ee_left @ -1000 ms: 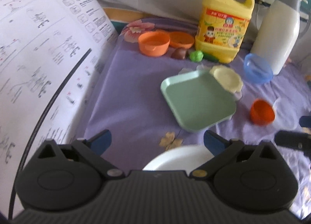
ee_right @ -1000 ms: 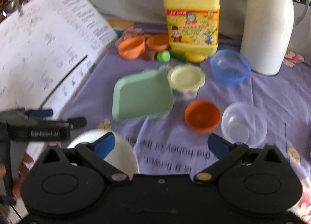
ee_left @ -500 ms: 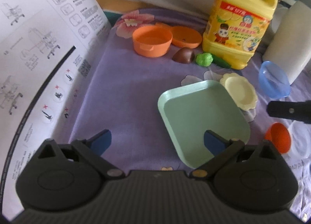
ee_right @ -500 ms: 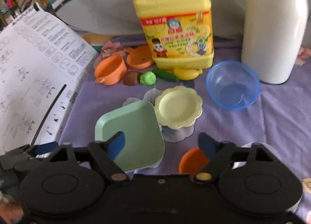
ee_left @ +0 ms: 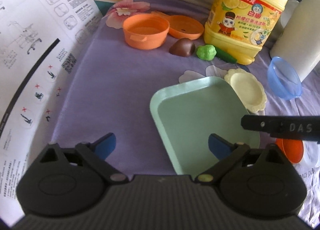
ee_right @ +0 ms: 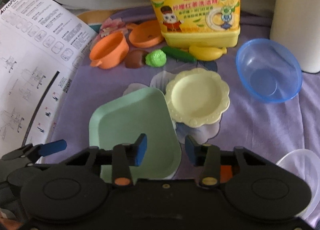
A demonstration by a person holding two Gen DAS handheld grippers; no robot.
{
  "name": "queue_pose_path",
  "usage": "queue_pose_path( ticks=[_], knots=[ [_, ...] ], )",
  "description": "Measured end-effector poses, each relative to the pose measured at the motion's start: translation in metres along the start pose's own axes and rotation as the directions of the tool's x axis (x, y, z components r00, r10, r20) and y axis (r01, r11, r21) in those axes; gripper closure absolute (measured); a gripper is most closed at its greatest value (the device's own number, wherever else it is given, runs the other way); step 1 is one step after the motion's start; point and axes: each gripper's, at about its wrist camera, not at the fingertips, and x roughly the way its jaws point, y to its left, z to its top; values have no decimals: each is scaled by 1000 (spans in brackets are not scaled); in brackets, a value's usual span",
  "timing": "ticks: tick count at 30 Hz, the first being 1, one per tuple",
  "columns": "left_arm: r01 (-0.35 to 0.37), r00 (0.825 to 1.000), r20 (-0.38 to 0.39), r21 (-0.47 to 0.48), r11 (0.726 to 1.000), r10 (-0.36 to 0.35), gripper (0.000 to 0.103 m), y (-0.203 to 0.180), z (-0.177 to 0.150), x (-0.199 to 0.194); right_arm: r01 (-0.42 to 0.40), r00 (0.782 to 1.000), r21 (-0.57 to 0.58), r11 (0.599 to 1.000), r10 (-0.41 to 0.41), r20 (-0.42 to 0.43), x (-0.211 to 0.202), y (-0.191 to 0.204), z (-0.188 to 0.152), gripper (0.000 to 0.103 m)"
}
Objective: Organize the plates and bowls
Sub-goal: 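Grasp the pale green square tray edge with both grippers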
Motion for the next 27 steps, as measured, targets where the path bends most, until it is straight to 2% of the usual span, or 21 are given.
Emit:
queue_pose_path(
  ticks=[2,3,6,13,15,16,17,18,24,25,27],
  knots=[
    [12,1000,-6,2,1000,-12,16,0,-1,3,-3,1000,3,1000,3,-10,4,1,-2,73],
    [12,1000,-5,2,1000,-12,21,0,-2,3,-5,1000,2,1000,5,-12,5,1,-3,74],
    [15,1000,-8,-7,1000,-15,29,4,-3,5,-35,999,-7,999,35,-24,6,6,-5,75],
    [-11,1000,-18,-25,1000,11,37,11,-4,13,-24,999,-27,999,23,-24,13,9,-6,75],
    [-18,1000,-11,-12,1000,18,53,9,-4,12,-17,1000,-41,999,17,-11,15,9,-7,75],
    [-19,1000,-5,-4,1000,19,59,7,-4,11,-9,1000,-59,998,9,3,15,10,-9,81],
    [-15,1000,-2,5,1000,15,70,5,-4,11,8,1000,-81,997,-7,18,16,13,-10,90],
    [-8,1000,-1,10,1000,8,73,3,-4,11,23,999,-100,995,-21,28,17,16,-12,91],
    [-14,1000,4,15,1000,14,71,0,-5,11,35,999,-143,989,-29,41,19,20,-12,90],
    [-14,1000,3,13,1000,14,69,0,-5,12,32,999,-148,988,-26,42,20,20,-11,86],
    [-18,1000,2,13,1000,18,67,-2,-5,12,14,999,-173,985,-7,38,23,24,-10,73]
  ],
)
